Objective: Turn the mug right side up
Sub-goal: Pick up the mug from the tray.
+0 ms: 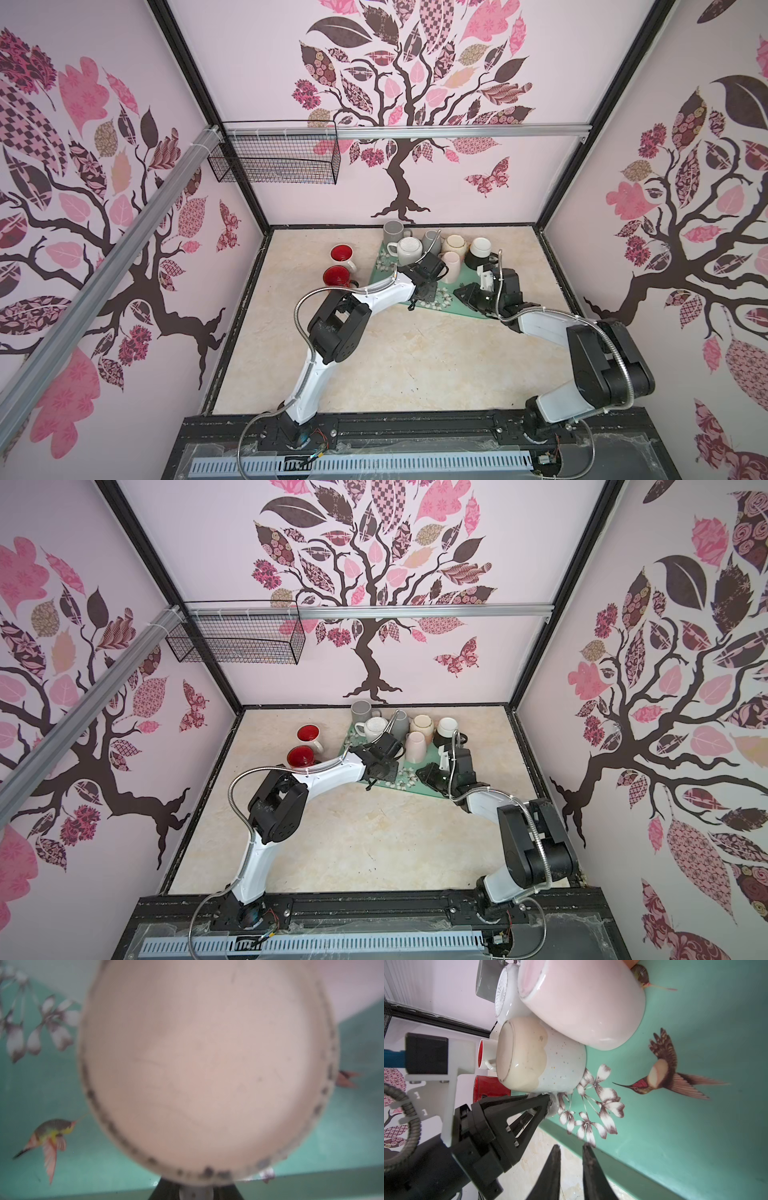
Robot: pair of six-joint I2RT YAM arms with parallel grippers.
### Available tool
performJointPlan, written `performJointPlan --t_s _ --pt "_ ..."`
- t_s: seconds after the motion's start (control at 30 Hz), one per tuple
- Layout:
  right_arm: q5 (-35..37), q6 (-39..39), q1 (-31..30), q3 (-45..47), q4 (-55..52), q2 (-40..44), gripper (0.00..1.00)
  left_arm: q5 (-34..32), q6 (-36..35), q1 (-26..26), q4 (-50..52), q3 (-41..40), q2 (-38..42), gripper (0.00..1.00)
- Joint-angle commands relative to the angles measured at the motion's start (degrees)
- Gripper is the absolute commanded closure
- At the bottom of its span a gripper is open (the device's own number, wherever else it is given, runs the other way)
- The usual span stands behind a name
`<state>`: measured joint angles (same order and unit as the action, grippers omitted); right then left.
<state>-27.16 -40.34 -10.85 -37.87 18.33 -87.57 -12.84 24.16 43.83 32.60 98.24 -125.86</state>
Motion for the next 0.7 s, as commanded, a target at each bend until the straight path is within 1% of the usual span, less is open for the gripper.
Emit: performJointPlan --t_s 0.0,0.07,0.27,0.37,0.5,0.6,0.67 --pt "-0.76 -0.42 -0.13 -0.86 1.1 -0.95 0.77 -1.9 -2.22 -0.42 -0.04 2.23 0.69 0.93" --pt "-0.88 -0.69 -0.13 -0.67 1.38 -0.78 0.77 -2.17 -2.92 -0.46 -0.24 1.78 1.4 1.0" --pt "-1.48 -1.99 -0.13 0.46 2.88 0.21 0.77 -1.71 -4.72 -0.55 -2.63 -1.08 5.44 1.0" --pt "-3.27 -3.7 -0.19 1.85 5.65 0.38 0.77 0.71 -4.46 -1.6 -6.18 -4.87 8.55 1.0" --pt "-9.02 -7.87 -0.14 3.47 13.71 -2.62 0.75 12.59 0.28 -6.33 -15.4 -13.34 12.92 1.0" --pt "-12.16 -13.08 -0.18 5.76 22.5 -5.64 0.73 21.61 3.35 -9.75 -23.78 -20.13 16.41 1.0" --pt "-14.02 -16.36 -0.19 7.06 28.14 -7.56 0.72 25.69 5.13 -11.5 -27.82 -23.47 18.16 1.0"
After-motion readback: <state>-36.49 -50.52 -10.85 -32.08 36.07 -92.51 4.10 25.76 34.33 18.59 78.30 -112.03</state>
